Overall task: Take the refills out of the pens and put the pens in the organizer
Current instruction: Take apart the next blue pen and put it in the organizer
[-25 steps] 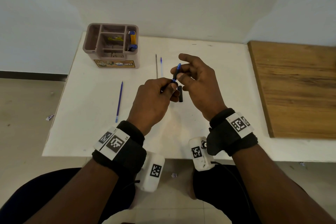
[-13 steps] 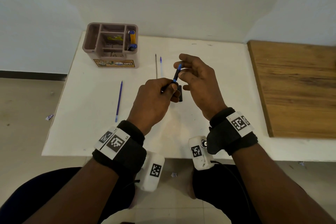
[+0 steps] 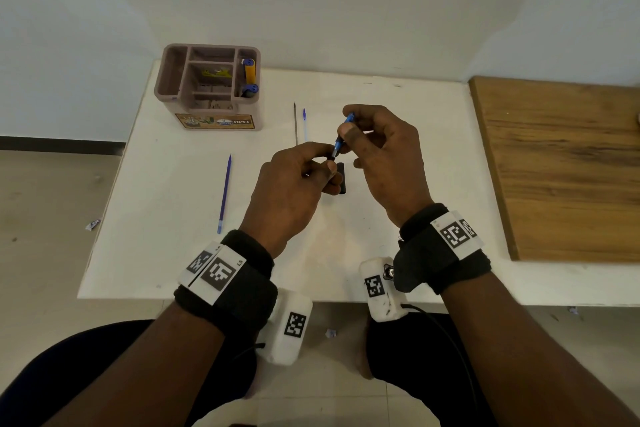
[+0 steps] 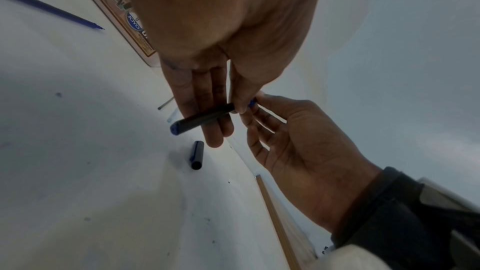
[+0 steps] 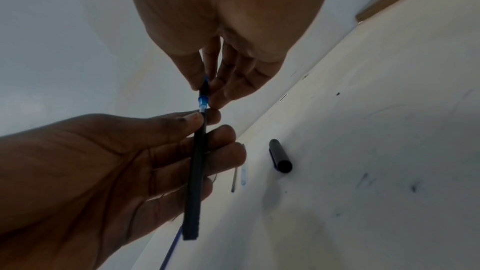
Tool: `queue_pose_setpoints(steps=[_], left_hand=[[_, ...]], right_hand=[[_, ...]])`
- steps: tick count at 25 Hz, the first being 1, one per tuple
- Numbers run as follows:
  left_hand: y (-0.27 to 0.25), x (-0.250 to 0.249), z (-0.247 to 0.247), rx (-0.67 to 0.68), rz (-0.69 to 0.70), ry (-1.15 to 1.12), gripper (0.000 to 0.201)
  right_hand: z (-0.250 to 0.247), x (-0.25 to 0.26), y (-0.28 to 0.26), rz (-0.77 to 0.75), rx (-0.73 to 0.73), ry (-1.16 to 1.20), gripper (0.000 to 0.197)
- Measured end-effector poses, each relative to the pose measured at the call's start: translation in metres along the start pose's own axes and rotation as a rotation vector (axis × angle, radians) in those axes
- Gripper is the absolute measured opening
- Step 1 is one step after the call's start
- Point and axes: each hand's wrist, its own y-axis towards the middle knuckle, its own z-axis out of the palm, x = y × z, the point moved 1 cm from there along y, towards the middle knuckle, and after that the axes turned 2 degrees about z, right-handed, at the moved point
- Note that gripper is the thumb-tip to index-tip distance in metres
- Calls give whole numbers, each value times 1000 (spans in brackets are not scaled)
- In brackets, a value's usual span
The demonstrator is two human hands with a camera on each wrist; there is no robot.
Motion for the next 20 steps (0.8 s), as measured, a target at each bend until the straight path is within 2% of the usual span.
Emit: queue_pose_setpoints(steps=[15, 20], left_hand=[[-3, 4, 0, 43, -50, 20, 30], [-2, 4, -1, 7, -68, -4, 27]], right_hand=[[-8, 1, 6, -44, -111, 47, 15], [-17, -1, 11, 29, -178, 137, 21]])
